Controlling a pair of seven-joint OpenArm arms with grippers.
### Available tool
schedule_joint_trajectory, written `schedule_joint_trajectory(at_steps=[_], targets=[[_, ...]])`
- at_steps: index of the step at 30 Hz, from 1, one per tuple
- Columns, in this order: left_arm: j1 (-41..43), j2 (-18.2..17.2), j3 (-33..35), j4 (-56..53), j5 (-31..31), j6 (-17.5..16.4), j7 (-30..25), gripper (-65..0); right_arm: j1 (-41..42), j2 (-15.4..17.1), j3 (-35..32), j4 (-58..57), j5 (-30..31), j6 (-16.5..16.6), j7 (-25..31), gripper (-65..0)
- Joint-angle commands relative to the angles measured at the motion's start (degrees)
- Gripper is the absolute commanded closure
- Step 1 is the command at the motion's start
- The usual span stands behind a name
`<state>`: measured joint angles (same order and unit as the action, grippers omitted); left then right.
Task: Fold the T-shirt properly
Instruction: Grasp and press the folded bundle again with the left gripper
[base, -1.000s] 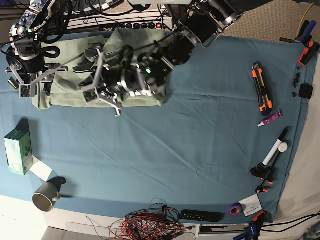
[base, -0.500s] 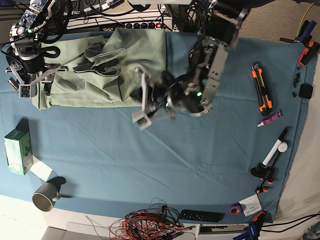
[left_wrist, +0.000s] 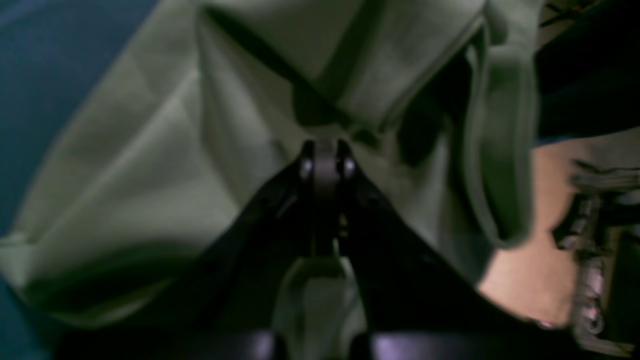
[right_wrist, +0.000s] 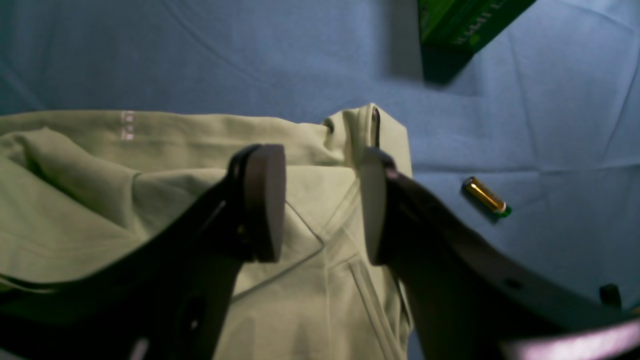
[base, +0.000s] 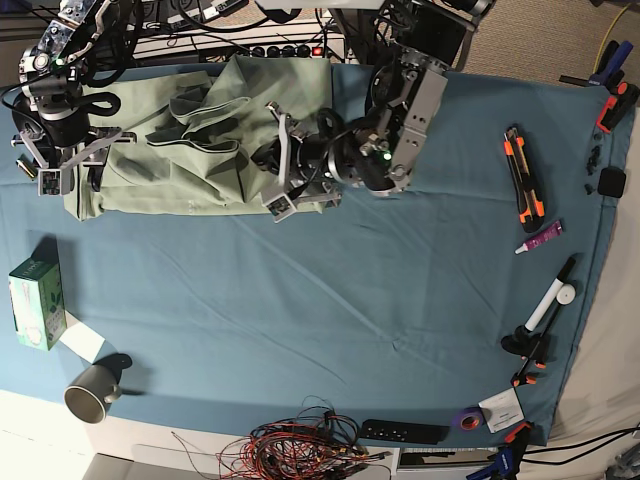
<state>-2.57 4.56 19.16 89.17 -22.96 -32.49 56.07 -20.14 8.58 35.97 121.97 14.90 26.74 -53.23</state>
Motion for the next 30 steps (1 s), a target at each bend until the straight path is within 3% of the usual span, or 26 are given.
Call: schedule_joint_trajectory(at_steps=[1, 10, 17, 24, 30], targets=[[-0.79, 0.83, 1.29, 0.70, -0.44, 0.35, -1.90, 0.0, 0.15, 0.81, 0.35, 0.92, 0.31, -0.39, 1.62, -24.9], [-0.79, 0.83, 13.57, 0.68, 9.70, 7.04, -9.03, 0.0, 0.13, 0.81, 0.35, 0.92, 0.31, -0.39, 1.60, -24.9], [-1.84, 1.09, 17.51, -1.18, 18.64, 12.13, -16.59, 0.0, 0.15, 0.81, 0.35, 0.92, 0.52, -0.42, 1.62, -24.9], [-9.14, 4.44, 18.73, -20.90, 19.52, 11.04, -27.67, 0.0, 0.15, 0.81, 0.35, 0.92, 0.76, -0.39, 1.62, -24.9], [-11.93, 4.44, 18.84, -23.30, 18.51, 10.29, -28.57, 0.0, 0.17, 0.79, 0.35, 0.92, 0.76, -0.39, 1.70, -24.9]])
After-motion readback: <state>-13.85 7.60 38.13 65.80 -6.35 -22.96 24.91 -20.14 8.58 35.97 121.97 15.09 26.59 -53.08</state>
